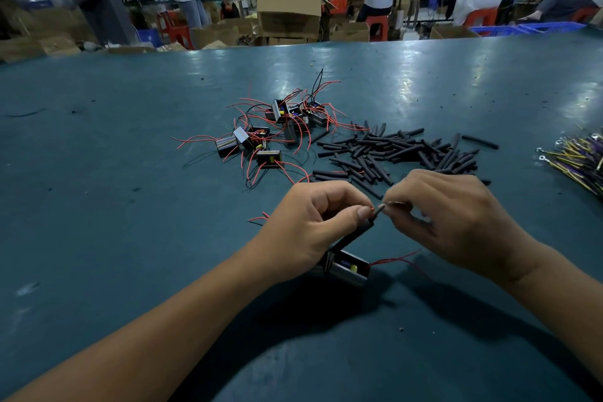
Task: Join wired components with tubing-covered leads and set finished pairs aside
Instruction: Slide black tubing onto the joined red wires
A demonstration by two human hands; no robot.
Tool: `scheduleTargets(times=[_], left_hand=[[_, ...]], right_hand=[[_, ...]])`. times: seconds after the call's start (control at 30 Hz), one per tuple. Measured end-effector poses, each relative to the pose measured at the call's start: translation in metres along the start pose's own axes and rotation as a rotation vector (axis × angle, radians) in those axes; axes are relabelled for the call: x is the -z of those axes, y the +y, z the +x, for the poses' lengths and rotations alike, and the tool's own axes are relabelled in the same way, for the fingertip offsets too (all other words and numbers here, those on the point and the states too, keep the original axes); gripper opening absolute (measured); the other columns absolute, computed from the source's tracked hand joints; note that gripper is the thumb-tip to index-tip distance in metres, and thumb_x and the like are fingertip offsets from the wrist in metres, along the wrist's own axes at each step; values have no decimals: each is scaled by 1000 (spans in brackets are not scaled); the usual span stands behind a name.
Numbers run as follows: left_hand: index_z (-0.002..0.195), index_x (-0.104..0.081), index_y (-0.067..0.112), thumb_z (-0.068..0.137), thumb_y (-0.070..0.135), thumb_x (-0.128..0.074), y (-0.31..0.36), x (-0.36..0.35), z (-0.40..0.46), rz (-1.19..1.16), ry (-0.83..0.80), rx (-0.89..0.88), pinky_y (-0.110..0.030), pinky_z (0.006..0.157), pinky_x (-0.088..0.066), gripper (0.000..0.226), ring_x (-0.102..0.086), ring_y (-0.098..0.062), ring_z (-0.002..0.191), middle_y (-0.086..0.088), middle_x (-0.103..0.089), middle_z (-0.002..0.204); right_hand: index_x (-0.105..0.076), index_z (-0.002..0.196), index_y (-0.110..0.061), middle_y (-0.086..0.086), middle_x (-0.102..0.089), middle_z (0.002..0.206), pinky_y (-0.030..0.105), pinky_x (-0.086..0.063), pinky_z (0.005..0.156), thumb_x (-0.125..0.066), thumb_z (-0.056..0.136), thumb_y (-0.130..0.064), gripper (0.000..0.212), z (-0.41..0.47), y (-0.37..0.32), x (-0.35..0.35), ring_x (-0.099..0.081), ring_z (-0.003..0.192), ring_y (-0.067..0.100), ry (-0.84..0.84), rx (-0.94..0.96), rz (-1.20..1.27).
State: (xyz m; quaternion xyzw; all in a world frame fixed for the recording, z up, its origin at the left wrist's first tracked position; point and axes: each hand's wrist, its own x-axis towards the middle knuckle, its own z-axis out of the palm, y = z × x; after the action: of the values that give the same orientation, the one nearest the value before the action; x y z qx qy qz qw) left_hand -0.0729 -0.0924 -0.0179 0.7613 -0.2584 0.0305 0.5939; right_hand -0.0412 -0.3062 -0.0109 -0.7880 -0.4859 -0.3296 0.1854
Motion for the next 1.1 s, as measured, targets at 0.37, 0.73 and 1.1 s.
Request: scheduleTargets(times=[0.37,0.73,1.1], left_hand=[[88,-69,11,92,10,-65,-4,-4,1,400,51,-192,-14,53,-32,6,-40,-1,52,10,-51,61],[88,-70,11,92,11,-65,-2,-4,0,431,45,-216,-16,53,-35,6,-45,-6,53,6,-56,62],[89,-70,11,94,12,-64,-4,-3,0,420,23,-231,-17,53,-36,7,-47,-9,52,7,-54,60]], right_hand=[[-65,68,-11,9,-59,57,25,-43,46,-71,81,-41,33,5,-14,12,-54,49,20,-233,-957,1073],[-63,67,-11,8,-55,59,23,-41,43,-68,89,-18,23,7,-13,16,-50,46,17,-295,-1118,1200],[-70,67,-15,8,-60,58,21,-47,48,-71,84,-15,17,7,-13,13,-54,49,18,-234,-1015,1170]])
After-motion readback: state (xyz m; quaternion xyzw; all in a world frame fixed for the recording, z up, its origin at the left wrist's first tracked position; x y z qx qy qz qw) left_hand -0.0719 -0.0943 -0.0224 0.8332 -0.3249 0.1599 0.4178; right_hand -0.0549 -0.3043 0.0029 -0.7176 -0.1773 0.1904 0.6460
